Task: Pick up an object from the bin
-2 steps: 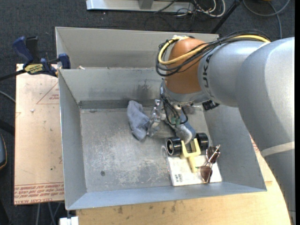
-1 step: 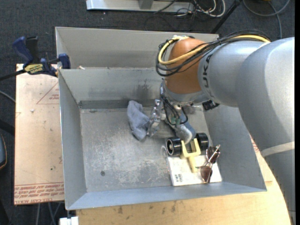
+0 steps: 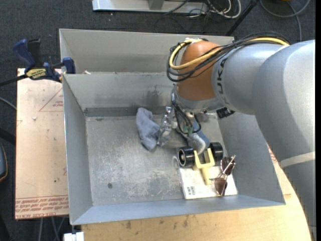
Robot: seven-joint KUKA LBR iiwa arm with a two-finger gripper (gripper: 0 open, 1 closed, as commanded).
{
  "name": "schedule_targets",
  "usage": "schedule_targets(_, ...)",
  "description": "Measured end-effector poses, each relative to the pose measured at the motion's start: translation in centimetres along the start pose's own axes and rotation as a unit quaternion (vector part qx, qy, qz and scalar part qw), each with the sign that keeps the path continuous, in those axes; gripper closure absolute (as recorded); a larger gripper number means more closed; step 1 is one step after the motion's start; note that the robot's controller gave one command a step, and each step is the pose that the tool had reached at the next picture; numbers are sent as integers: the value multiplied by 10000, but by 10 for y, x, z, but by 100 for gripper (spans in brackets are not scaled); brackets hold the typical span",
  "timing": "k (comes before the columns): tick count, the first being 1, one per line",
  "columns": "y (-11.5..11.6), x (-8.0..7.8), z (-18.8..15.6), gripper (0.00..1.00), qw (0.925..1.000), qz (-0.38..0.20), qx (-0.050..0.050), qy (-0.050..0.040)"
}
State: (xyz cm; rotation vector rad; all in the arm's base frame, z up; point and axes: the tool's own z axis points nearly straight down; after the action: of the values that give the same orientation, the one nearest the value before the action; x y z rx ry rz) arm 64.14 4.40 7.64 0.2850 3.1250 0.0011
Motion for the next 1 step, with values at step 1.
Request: schedule_targets(1,0,0,0,100,10000,0,0,0)
